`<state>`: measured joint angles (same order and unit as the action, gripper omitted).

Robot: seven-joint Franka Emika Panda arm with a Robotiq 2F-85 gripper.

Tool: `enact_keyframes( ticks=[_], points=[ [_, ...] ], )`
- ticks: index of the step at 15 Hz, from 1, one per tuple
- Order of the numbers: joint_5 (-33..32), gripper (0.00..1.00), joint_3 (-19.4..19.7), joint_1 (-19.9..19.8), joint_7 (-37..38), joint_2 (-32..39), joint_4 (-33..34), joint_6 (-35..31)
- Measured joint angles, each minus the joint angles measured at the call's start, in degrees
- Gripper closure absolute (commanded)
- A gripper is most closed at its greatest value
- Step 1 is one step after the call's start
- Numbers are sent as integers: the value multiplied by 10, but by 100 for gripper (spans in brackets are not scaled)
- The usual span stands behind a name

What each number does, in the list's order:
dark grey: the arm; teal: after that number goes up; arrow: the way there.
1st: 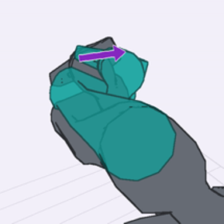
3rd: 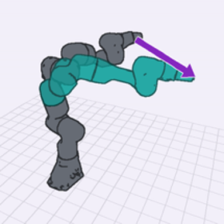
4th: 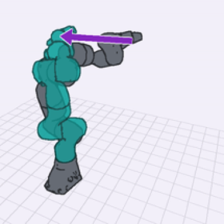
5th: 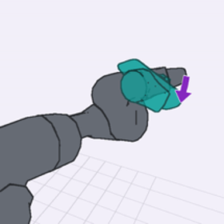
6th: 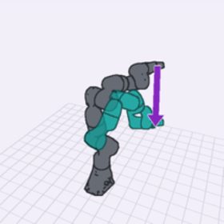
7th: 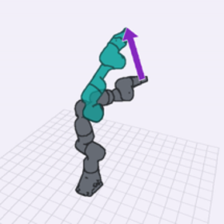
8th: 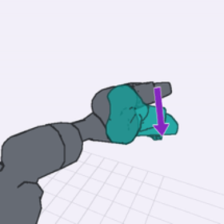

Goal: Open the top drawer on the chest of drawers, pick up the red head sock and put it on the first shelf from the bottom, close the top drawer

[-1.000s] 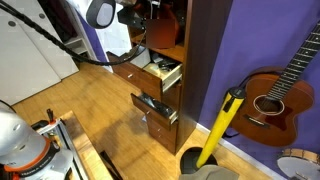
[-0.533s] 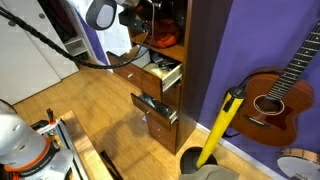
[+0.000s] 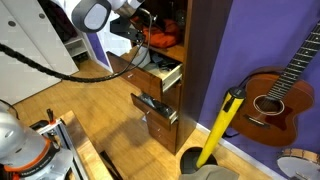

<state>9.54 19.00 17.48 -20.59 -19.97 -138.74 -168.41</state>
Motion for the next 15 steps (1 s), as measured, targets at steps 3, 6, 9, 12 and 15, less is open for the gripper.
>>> enact_keyframes(
  ticks=[3,6,9,12,15],
  points=[
    [-15,0,-16,-21,0,-49,-27,68],
    [-16,0,-44,-55,0,-99,-45,157],
    [-19,0,-67,-95,12,-139,-53,244],
    [-28,0,-83,-133,34,-165,-54,326],
    [-50,0,-100,-167,59,-175,-54,393]
  ],
)
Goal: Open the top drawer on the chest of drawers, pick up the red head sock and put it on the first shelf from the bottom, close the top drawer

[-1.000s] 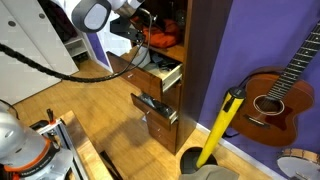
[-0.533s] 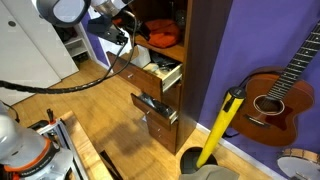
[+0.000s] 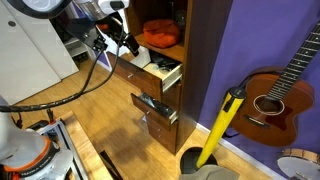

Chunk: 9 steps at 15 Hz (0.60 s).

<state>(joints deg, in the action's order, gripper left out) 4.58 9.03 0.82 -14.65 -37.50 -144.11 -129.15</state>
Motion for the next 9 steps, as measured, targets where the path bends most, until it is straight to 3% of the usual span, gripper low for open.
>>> enact_keyframes(
  ticks=[4,9],
  points=[
    [-30,0,-23,-22,24,10,-2,39],
    [-38,0,-31,-23,26,44,-2,63]
  ],
)
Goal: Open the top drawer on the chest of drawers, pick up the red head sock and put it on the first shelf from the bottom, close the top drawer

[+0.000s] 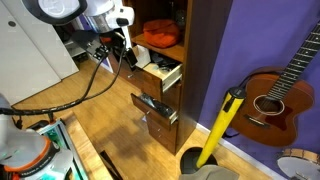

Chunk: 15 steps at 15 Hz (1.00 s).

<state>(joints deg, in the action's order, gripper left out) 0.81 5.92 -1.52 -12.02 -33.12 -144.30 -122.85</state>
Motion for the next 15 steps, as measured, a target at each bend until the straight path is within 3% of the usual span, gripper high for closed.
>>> enact_keyframes(
  ticks=[7,15],
  points=[
    [0,0,0,0,-4,50,1,-30],
    [1,0,0,0,2,99,0,-149]
  ],
)
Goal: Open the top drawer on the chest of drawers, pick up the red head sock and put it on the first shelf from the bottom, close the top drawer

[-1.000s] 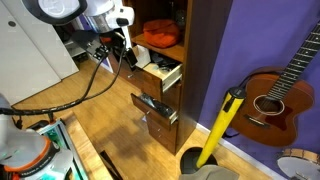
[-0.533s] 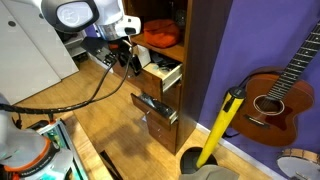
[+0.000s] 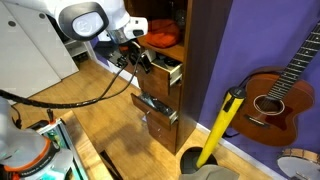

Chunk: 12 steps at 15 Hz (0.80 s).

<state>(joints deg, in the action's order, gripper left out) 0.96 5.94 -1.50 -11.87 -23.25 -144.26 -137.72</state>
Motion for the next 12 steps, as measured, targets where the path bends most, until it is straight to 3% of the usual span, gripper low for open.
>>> enact_keyframes(
  ticks=[8,12],
  points=[
    [11,0,0,0,30,40,1,-93],
    [25,0,1,0,34,50,5,-105]
  ],
)
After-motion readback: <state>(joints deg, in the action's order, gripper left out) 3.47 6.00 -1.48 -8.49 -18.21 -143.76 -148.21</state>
